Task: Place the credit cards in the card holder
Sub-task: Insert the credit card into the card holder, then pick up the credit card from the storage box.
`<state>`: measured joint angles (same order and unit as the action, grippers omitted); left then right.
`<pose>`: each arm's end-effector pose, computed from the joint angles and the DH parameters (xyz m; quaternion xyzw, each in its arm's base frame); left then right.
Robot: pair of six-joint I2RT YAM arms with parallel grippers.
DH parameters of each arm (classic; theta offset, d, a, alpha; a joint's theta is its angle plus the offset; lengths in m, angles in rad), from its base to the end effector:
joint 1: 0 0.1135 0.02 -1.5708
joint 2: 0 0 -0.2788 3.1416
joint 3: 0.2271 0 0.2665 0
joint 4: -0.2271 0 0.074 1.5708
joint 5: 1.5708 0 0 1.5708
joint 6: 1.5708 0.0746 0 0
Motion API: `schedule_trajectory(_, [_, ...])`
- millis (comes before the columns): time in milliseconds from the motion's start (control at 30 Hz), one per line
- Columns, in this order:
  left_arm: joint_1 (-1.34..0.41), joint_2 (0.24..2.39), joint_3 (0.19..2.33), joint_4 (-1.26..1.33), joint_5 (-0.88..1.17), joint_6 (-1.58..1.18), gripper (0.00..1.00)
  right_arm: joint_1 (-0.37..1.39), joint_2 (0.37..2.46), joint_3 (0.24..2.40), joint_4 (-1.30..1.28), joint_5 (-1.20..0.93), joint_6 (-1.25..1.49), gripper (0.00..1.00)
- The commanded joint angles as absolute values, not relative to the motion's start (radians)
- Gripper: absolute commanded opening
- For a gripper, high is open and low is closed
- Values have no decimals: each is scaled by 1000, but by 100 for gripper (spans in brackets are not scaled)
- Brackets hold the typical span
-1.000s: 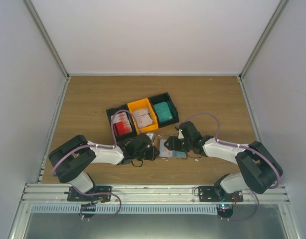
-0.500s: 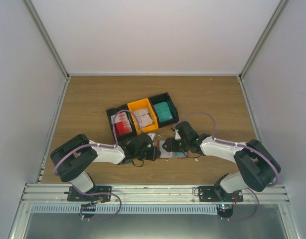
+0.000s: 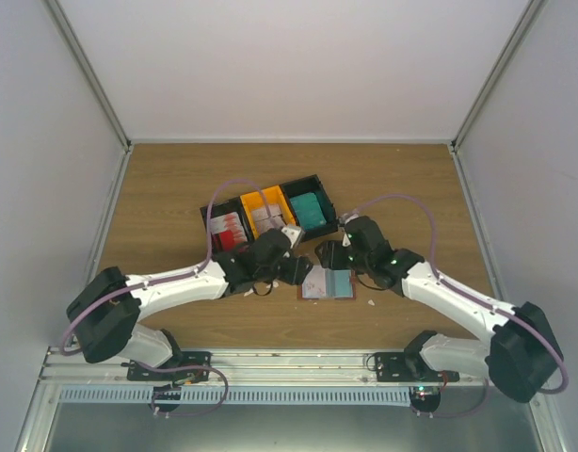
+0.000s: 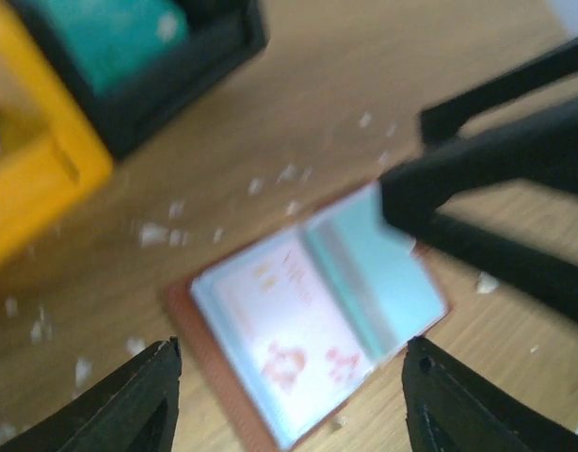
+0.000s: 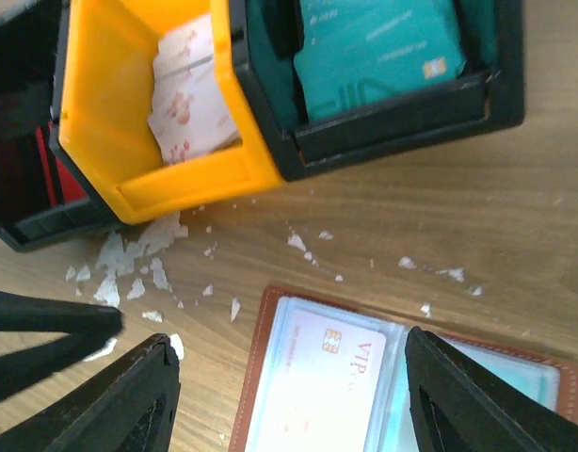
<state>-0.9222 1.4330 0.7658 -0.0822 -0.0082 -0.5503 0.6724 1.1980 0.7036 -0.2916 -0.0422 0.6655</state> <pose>0.2008 -0.2639 0.1749 0.1679 0.9013 -0.2653 0.2984 0.2175 0.1771 0.1977 -0.0112 0.9238 0.2524 0.2878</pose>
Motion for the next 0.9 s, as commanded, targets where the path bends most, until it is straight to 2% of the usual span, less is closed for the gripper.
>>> schedule_trajectory(0, [-920, 1407, 957, -254, -91, -337, 68, 650, 1128, 707, -310, 38, 636, 67])
schedule_trajectory(67, [-915, 1430, 1043, -336, -133, -278, 73, 638, 1095, 697, -304, 38, 634, 67])
schedule_trajectory(200, [-880, 1463, 1147, -409, -206, -164, 75, 603, 1031, 672, -284, 15, 630, 68])
schedule_trajectory(367, [-804, 1486, 1230, -465, -79, 55, 74, 569, 1004, 646, -260, -60, 623, 68])
schedule_trajectory(500, [-773, 1541, 1271, -537, -17, 169, 68, 559, 1021, 627, -240, -125, 623, 67])
schedule_trajectory(667, [-630, 1630, 1322, -566, 135, 170, 56, 555, 1048, 617, -219, -178, 622, 65])
schedule_trajectory(867, [-556, 1750, 1406, -591, 181, 200, 51, 554, 1062, 600, -201, -193, 629, 64])
